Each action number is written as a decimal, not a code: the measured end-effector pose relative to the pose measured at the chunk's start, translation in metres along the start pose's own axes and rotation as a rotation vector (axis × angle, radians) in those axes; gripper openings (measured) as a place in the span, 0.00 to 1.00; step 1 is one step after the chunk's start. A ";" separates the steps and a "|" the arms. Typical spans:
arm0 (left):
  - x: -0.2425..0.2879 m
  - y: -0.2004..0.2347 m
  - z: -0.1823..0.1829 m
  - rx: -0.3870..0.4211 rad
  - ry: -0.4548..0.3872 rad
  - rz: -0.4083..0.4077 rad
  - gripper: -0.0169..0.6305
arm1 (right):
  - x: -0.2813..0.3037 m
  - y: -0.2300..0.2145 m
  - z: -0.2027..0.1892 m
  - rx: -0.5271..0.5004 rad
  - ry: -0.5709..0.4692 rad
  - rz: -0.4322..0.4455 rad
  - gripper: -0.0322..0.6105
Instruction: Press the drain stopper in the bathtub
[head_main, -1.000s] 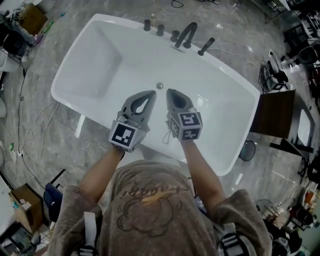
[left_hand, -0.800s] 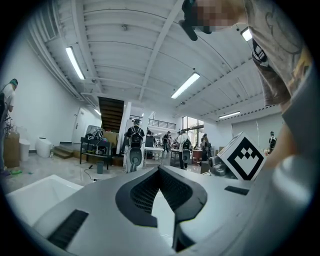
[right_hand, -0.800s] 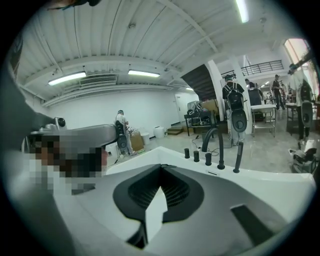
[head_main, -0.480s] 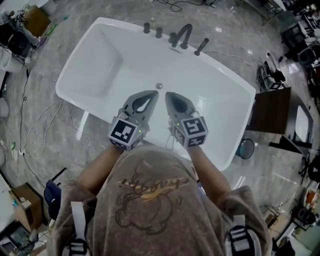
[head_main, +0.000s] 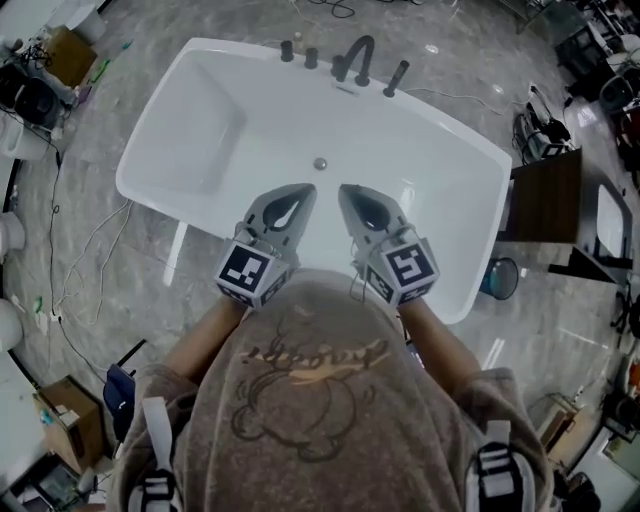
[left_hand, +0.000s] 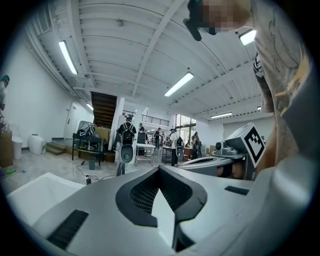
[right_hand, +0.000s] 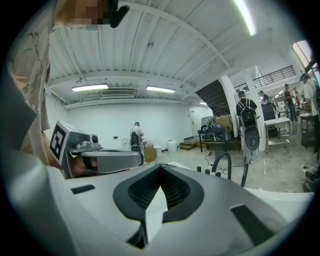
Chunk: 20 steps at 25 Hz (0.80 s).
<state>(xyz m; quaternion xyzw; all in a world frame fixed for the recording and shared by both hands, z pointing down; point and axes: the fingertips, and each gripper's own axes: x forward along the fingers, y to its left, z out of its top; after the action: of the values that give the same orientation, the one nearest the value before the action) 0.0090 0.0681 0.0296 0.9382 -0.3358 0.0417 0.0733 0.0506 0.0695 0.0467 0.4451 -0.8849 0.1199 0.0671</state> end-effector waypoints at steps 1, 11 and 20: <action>-0.002 -0.001 -0.001 -0.013 -0.002 -0.001 0.03 | -0.004 0.002 0.002 -0.008 -0.013 0.003 0.05; -0.012 -0.001 0.006 0.027 -0.016 -0.018 0.03 | -0.021 0.018 0.015 -0.037 -0.109 0.011 0.05; -0.021 -0.002 -0.002 0.028 -0.011 -0.003 0.03 | -0.011 0.036 0.008 -0.035 -0.107 0.057 0.05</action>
<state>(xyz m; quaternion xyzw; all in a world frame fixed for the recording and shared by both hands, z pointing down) -0.0065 0.0829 0.0284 0.9397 -0.3343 0.0412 0.0585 0.0279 0.0963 0.0306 0.4242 -0.9015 0.0825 0.0239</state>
